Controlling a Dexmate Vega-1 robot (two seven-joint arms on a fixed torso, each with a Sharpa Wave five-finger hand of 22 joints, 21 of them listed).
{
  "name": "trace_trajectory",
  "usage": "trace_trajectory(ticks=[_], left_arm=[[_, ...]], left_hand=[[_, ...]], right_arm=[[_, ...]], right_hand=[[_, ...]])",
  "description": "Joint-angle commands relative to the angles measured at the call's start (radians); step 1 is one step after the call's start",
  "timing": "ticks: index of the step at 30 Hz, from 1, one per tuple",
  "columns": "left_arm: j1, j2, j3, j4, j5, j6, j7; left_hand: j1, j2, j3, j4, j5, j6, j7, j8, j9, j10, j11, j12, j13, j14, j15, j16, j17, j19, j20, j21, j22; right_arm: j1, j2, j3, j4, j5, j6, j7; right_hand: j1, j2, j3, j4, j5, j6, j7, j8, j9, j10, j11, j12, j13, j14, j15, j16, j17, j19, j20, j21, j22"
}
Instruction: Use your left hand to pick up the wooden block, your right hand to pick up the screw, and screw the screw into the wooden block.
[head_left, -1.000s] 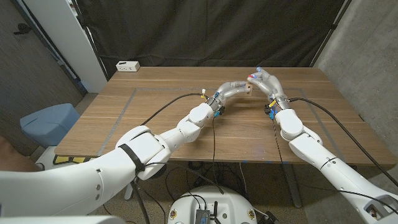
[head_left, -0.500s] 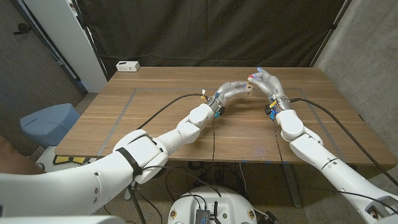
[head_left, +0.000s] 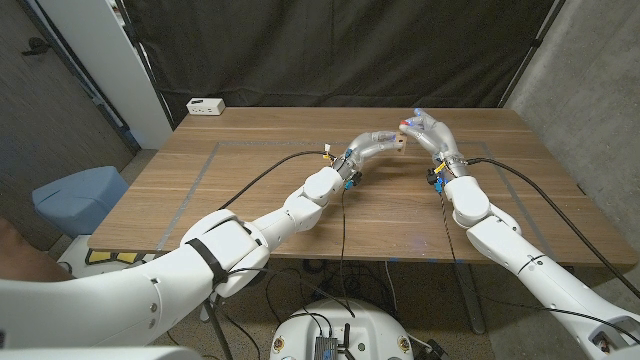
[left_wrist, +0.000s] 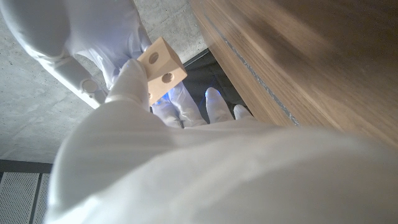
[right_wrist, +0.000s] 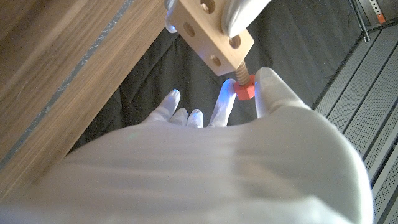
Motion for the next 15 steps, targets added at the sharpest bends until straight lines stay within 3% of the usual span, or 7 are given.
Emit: trace_trajectory(ticks=[1,15], left_arm=[[-0.008,-0.008,-0.002,0.021,-0.002,-0.006,-0.004],[-0.020,-0.017,-0.003,0.048,-0.007,-0.012,-0.014]], left_hand=[[0.002,0.009,0.001,0.004,0.006,0.049,0.009,0.009,0.003,0.009,-0.002,0.003,0.003,0.006,-0.098,-0.003,0.001,0.001,0.001,0.007,0.001],[0.002,0.008,0.000,0.003,0.006,0.051,0.010,0.009,0.003,0.010,-0.002,0.002,0.004,0.007,-0.100,-0.004,0.000,0.002,0.001,0.007,0.001]], right_arm=[[0.001,-0.001,-0.001,0.004,-0.001,0.003,0.005],[0.005,0.005,-0.004,0.010,0.003,-0.003,0.004]], right_hand=[[0.001,0.011,-0.005,-0.003,0.004,-0.002,-0.001,0.007,0.000,-0.006,-0.003,-0.001,0.004,-0.003,-0.008,0.006,0.001,-0.004,-0.029,0.002,0.003],[0.003,0.012,-0.007,-0.004,0.005,-0.002,-0.001,0.011,0.000,-0.008,-0.003,-0.001,0.004,-0.003,-0.008,0.006,0.001,-0.004,-0.029,0.002,0.003]])
